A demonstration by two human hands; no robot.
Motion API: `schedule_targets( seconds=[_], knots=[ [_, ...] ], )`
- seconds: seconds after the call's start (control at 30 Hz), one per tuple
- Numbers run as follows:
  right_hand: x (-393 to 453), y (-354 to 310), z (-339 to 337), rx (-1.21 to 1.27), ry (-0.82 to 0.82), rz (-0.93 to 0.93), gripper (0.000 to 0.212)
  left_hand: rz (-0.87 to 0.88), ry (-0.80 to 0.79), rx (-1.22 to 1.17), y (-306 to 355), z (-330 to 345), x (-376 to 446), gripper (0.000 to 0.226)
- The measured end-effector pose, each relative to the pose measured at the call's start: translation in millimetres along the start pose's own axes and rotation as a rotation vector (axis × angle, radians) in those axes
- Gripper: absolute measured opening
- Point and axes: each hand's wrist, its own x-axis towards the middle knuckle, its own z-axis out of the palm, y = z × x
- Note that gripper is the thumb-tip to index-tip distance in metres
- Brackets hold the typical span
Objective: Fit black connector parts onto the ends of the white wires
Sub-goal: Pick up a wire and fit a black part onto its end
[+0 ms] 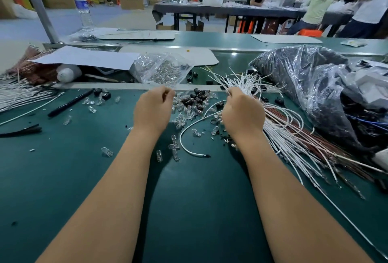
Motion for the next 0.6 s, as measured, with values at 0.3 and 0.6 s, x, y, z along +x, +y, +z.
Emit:
schedule_targets(
  seconds=[0.3,0.6],
  knots=[
    [-1.1,-0.8,4.8,0.25,-0.051,0.085,0.024,0.038,-0.402,0.486,30.1,35.4,38.7,0.013],
    [-2.7,0.3,3.6,0.309,-0.161,0.084,0.024,-0.031,-0.298,0.461,30.0,36.7,32.0,0.019]
  ],
)
